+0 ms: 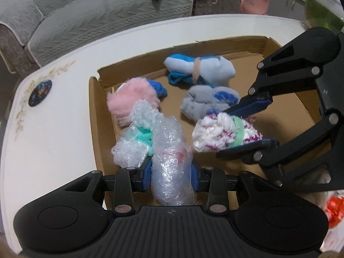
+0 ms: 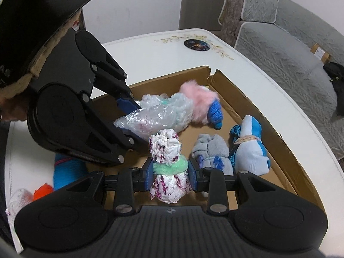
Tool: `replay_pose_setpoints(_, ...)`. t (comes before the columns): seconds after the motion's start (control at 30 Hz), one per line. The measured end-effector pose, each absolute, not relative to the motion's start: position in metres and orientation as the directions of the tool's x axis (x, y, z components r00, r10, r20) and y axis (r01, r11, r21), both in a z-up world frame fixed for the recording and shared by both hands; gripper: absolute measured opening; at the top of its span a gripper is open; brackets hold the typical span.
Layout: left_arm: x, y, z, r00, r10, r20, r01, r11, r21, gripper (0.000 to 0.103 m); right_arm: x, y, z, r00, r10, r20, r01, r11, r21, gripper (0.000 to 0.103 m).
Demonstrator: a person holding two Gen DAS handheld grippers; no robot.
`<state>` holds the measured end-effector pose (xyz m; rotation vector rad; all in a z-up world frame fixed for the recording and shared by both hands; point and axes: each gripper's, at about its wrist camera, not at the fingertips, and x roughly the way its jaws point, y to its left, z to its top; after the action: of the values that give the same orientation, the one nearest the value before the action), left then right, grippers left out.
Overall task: Organize objects
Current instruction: 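Carry the plastic bag and patterned sock into the tray with both grippers, then open both grippers to release the bag and sock in the tray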
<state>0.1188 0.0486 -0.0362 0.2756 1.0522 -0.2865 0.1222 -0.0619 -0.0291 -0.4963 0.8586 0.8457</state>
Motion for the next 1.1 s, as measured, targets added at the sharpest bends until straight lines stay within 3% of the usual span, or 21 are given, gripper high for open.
replay_pose_setpoints(0.43, 0.131, 0.046, -0.045, 0.52, -0.027, -0.853, 0.337, 0.925, 0.176, 0.044, 0.133, -0.057, -0.039, 0.365, 0.417, -0.832, -0.793, 0.608, -0.043, 0.031)
replay_pose_setpoints(0.6, 0.13, 0.048, -0.045, 0.526, -0.003, -0.85, 0.325, 0.925, 0.198, 0.057, 0.133, -0.057, -0.041, 0.354, 0.4, -0.845, -0.793, 0.607, -0.045, 0.033)
replay_pose_setpoints(1.1, 0.119, 0.045, -0.032, 0.557, 0.009, -0.831, 0.328, 0.916, 0.23, 0.072, 0.127, -0.06, -0.038, 0.362, 0.366, -0.857, -0.789, 0.61, -0.072, 0.044)
